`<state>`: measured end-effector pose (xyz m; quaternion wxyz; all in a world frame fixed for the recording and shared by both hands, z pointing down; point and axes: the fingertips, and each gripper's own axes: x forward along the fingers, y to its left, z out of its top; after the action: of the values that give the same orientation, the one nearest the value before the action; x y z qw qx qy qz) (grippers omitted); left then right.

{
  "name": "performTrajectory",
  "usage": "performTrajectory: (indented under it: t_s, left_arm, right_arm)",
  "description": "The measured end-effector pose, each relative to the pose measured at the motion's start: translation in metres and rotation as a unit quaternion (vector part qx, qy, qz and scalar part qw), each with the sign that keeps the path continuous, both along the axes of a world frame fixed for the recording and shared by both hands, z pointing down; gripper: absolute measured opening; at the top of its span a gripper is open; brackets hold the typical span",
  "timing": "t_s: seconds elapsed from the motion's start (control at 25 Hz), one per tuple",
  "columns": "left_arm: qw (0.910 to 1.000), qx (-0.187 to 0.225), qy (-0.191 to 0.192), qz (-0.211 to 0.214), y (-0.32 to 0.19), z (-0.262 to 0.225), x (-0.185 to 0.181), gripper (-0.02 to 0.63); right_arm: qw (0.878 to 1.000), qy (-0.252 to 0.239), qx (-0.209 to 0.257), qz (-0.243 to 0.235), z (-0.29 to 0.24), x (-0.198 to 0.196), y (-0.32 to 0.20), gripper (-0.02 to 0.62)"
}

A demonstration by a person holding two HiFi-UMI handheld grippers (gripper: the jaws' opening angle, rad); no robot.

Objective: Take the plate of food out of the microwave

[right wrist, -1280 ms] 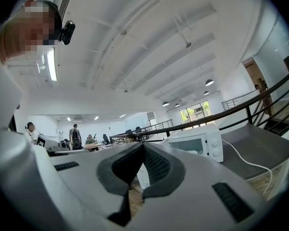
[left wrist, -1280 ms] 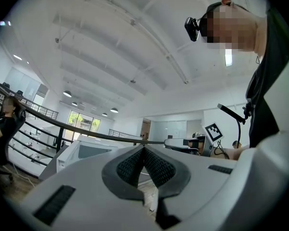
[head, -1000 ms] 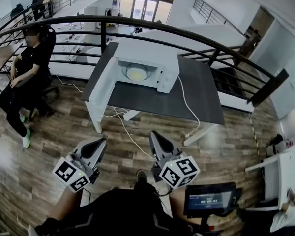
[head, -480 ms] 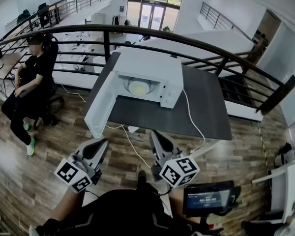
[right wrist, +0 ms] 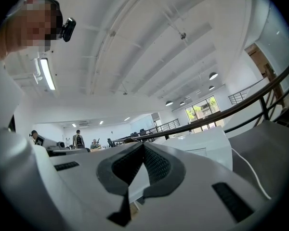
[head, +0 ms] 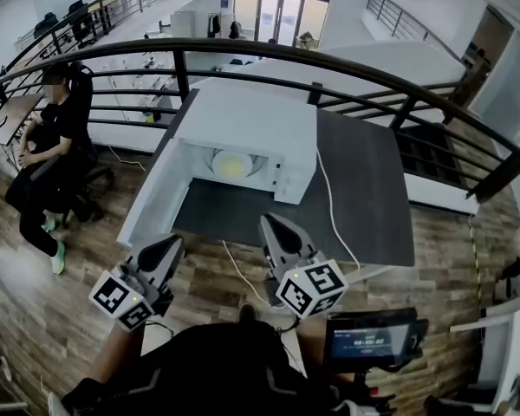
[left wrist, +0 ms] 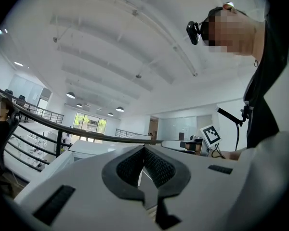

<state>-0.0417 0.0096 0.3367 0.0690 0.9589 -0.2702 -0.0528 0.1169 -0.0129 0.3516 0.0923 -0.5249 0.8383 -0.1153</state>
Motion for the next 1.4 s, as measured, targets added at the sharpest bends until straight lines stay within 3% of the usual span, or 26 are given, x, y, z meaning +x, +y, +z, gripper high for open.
performTrajectory:
  t_s: [0.2,0.4,0.6,1.0,1.2,1.4]
  left_arm:
    - [0.9992,-0.004,-0.020,-0.035,-0.037,0.009,0.011,0.002]
    - [0.9983,-0.005,-0.023,-0.053,-0.071,0.011,-0.007,0.003]
    - [0.9997,-0.005,-0.002,-0.024,-0.092,0.005,-0.018,0.003]
    - [0.9991,-0.020,0.000,0.037,-0.128,0.017,-0.037,0.003]
    - [0.9988,-0.026,-0.007,0.040,-0.140,0.021,-0.035,0.003]
    - [0.9994,-0.028,-0.016,0.015,-0.164,0.016,-0.028,0.003]
  right_arm:
    - [1.000,-0.021,-0.012,0.011,0.015,0.019,-0.041,0.002]
    - [0.998,-0.046,-0.037,0.024,0.030,0.005,-0.074,0.002]
    - [0.994,-0.076,-0.062,0.058,0.042,-0.010,-0.102,0.003]
    - [0.975,-0.141,-0.111,0.130,0.085,-0.035,-0.157,0.104]
    - [0.957,-0.198,-0.157,0.140,0.125,-0.030,-0.182,0.160]
    - [0.920,-0.290,-0.218,0.148,0.186,-0.005,-0.222,0.213]
